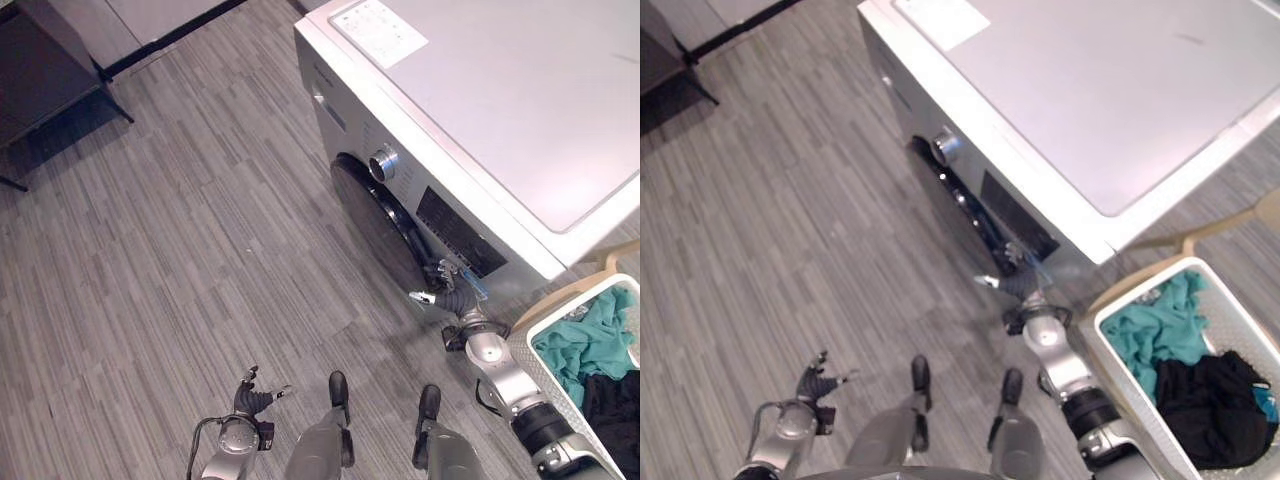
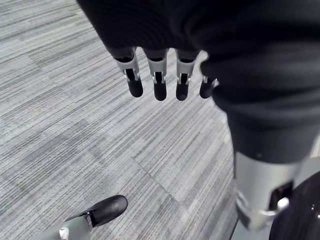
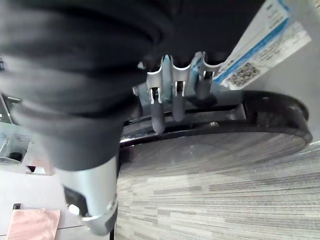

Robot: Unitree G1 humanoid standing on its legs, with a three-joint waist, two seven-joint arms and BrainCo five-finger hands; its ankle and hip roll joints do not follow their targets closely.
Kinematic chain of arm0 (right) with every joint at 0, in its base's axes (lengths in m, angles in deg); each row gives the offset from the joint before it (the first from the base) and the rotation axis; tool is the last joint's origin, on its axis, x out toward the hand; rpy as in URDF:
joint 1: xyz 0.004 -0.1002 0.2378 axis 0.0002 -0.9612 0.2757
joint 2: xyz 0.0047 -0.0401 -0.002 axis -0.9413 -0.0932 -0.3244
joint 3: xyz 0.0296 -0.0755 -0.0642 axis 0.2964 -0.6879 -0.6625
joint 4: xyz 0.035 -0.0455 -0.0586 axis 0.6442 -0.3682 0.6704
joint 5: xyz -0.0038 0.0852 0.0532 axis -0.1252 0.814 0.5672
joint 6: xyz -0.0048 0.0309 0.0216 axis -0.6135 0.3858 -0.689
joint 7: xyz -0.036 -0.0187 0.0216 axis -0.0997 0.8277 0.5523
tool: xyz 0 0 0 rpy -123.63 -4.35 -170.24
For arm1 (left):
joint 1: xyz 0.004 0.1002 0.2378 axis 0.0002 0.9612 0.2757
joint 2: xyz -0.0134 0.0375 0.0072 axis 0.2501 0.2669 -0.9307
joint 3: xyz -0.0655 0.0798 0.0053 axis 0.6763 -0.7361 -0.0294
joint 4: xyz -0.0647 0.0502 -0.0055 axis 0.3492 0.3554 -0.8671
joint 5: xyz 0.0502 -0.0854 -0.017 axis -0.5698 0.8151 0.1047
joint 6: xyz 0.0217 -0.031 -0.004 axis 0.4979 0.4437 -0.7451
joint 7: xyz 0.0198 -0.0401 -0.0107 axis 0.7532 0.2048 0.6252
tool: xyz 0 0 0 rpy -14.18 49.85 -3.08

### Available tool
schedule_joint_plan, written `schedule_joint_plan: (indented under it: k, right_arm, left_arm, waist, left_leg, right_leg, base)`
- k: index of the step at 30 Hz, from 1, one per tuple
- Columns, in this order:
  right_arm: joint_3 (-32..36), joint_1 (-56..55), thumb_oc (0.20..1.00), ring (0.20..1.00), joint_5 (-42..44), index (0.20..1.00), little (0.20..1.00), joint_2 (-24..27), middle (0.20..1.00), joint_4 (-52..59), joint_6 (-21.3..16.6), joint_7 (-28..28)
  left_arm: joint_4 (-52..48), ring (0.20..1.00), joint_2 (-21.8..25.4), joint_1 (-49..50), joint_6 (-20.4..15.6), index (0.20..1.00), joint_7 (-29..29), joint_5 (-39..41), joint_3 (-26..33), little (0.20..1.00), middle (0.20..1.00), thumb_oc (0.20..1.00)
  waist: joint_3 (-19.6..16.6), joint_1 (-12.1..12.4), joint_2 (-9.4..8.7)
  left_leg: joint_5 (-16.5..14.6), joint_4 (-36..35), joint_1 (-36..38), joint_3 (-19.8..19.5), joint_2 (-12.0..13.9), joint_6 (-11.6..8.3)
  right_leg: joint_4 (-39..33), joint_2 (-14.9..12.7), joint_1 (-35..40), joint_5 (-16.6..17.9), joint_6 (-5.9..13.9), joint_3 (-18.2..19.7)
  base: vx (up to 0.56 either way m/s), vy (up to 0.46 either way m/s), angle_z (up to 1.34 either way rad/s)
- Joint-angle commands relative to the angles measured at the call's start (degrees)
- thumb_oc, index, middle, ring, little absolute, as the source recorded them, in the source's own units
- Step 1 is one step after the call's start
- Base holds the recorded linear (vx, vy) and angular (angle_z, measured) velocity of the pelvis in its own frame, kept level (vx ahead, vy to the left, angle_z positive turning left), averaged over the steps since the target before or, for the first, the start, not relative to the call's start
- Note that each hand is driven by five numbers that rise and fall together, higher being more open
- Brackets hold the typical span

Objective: Grab the laundry basket,head to the washer,open it,put in the laundry and shut it.

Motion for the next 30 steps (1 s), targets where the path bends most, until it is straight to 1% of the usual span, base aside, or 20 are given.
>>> schedule_joint_plan:
  k: [1, 6, 7, 8, 12, 13, 15, 18, 21, 23, 26, 29, 30]
  right_arm:
    - [1.41, 4.13, 1.000, 1.000, -1.20, 1.000, 1.000, 0.48, 1.000, 2.23, -3.26, 1.85]
    - [0.52, 3.93, 1.000, 1.000, -0.27, 1.000, 1.000, -0.55, 1.000, 2.01, -3.27, 1.33]
    - [-1.38, 5.81, 1.000, 1.000, 0.76, 1.000, 1.000, -1.87, 1.000, 0.12, -3.34, 0.77]
    - [-1.89, 7.04, 1.000, 1.000, 1.16, 1.000, 1.000, -2.15, 1.000, -0.98, -3.25, 0.74]
    - [-2.47, 9.60, 1.000, 1.000, 2.20, 1.000, 1.000, -2.73, 1.000, -2.77, -3.26, 0.97]
    - [-2.58, 11.74, 1.000, 1.000, 3.40, 1.000, 1.000, -3.17, 1.000, -4.54, -3.15, 1.30]
    - [-2.27, 13.81, 1.000, 1.000, 4.92, 1.000, 1.000, -3.54, 1.000, -6.39, -3.10, 1.73]
    - [-2.59, 15.34, 1.000, 1.000, 6.49, 1.000, 1.000, -3.90, 1.000, -8.20, -2.87, 1.48]
    - [-4.78, 14.99, 1.000, 1.000, 8.14, 1.000, 1.000, -5.41, 1.000, -7.57, -2.92, -0.65]
    - [-7.91, 14.67, 1.000, 1.000, 8.55, 1.000, 1.000, -6.57, 1.000, -5.78, -2.82, -3.17]
    - [-15.97, 15.41, 1.000, 1.000, 8.13, 1.000, 1.000, -8.82, 1.000, -2.80, -2.16, -8.89]
    - [-24.95, 20.70, 1.000, 1.000, 7.41, 1.000, 1.000, -12.42, 1.000, -0.92, -1.89, -13.81]
    - [-27.27, 23.13, 1.000, 1.000, 7.30, 1.000, 1.000, -14.15, 1.000, -0.47, -2.11, -14.62]
  left_arm:
    - [0.10, 1.000, 2.16, -1.68, -1.08, 1.000, 1.16, -1.79, 0.34, 1.000, 1.000, 1.000]
    - [0.12, 1.000, 2.29, -1.66, -0.93, 1.000, 1.37, -1.97, 0.06, 1.000, 1.000, 1.000]
    - [0.76, 1.000, 2.21, -1.99, -0.96, 1.000, 1.73, -1.58, -0.07, 1.000, 1.000, 1.000]
    - [1.12, 1.000, 2.30, -2.21, -1.01, 1.000, 1.81, -1.46, -0.10, 1.000, 1.000, 1.000]
    - [1.52, 1.000, 2.50, -2.49, -1.14, 1.000, 1.91, -1.02, -0.31, 1.000, 1.000, 1.000]
    - [1.87, 1.000, 2.78, -2.59, -1.30, 1.000, 1.90, -0.55, -0.45, 1.000, 1.000, 1.000]
    - [2.49, 1.000, 3.07, -2.76, -1.45, 1.000, 2.16, 0.16, -0.33, 1.000, 1.000, 1.000]
    - [3.30, 1.000, 3.51, -2.71, -1.37, 1.000, 2.25, 0.85, 0.01, 1.000, 1.000, 1.000]
    - [4.04, 1.000, 3.63, -2.90, -1.20, 1.000, 2.37, 0.91, 0.36, 1.000, 1.000, 1.000]
    - [4.52, 1.000, 3.64, -3.29, -0.98, 1.000, 2.43, 1.00, 0.62, 1.000, 1.000, 1.000]
    - [5.46, 1.000, 3.52, -4.69, -0.82, 1.000, 2.65, 0.93, 0.28, 1.000, 1.000, 1.000]
    - [6.28, 1.000, 3.31, -7.24, -1.01, 1.000, 2.80, 1.34, -1.44, 1.000, 1.000, 1.000]
    - [6.28, 1.000, 3.35, -8.09, -1.28, 1.000, 3.03, 1.64, -2.28, 1.000, 1.000, 1.000]
  waist:
    - [0.18, -0.03, -1.43]
    - [0.63, -0.06, -1.33]
    - [1.25, 0.48, -1.17]
    - [1.45, 0.78, -1.06]
    - [1.93, 1.47, -0.89]
    - [2.20, 2.21, -0.76]
    - [2.60, 2.96, -0.60]
    - [2.81, 3.69, -0.65]
    - [3.19, 4.20, -1.01]
    - [3.38, 4.50, -1.37]
    - [4.00, 5.14, -2.06]
    - [4.86, 6.45, -2.73]
    - [5.07, 7.16, -2.88]
  left_leg:
    - [-2.81, -0.47, 0.89, 0.52, -3.87, 0.32]
    - [-2.88, -0.47, 0.90, 0.65, -3.95, 0.47]
    - [-2.84, -0.47, 0.42, 0.53, -4.11, 0.72]
    - [-2.72, -0.47, 0.12, 0.47, -4.20, 0.72]
    - [-2.41, -0.47, -0.50, 0.37, -4.23, 0.63]
    - [-2.19, -0.47, -0.94, 0.11, -4.28, 0.61]
    - [-1.91, -0.47, -1.46, -0.08, -4.24, 0.52]
    - [-1.71, -0.47, -1.93, -0.41, -4.26, 0.45]
    - [-1.66, -0.47, -2.15, -0.68, -4.30, 0.52]
    - [-1.70, -0.47, -2.11, -0.83, -4.30, 0.63]
    - [-1.71, -0.47, -2.18, -1.20, -4.20, 0.72]
    - [-1.65, -0.09, -2.51, -1.92, -3.97, 0.60]
    - [-1.56, 0.10, -2.71, -2.26, -3.95, 0.50]
  right_leg:
    - [-1.19, 0.43, -0.93, -1.12, 0.56, 0.06]
    - [-0.86, 0.30, -1.21, -1.08, 0.59, 0.11]
    - [-0.59, 0.10, -1.89, -0.74, 0.74, 0.16]
    - [-0.56, 0.04, -2.14, -0.59, 0.78, 0.16]
    - [-0.65, -0.05, -2.63, -0.36, 0.76, 0.09]
    - [-0.78, -0.09, -2.82, -0.20, 0.69, 0.04]
    - [-0.79, -0.21, -3.20, -0.09, 0.64, -0.19]
    - [-0.84, -0.29, -3.36, -0.04, 0.64, -0.61]
    - [-0.61, -0.32, -3.43, -0.12, 0.68, -0.79]
    - [-0.39, -0.29, -3.49, -0.16, 0.70, -0.83]
    - [0.16, -0.26, -3.66, -0.34, 0.72, -0.83]
    - [0.83, -0.25, -3.85, -0.79, 0.57, -1.17]
    - [1.06, -0.27, -3.81, -0.98, 0.45, -1.38]
  base:
    - [0.01, 0.034, -0.15]
    - [0.00, 0.021, -0.06]
    - [-0.01, 0.033, -0.03]
    - [-0.01, 0.034, -0.03]
    - [0.00, 0.011, -0.04]
    - [0.00, 0.000, 0.00]
    - [0.00, 0.000, 0.00]
    - [0.00, 0.000, 0.00]
    - [0.01, 0.003, 0.02]
    - [0.02, 0.006, 0.10]
    - [0.01, -0.007, 0.05]
    - [0.00, -0.017, 0.01]
    - [0.00, -0.062, 0.08]
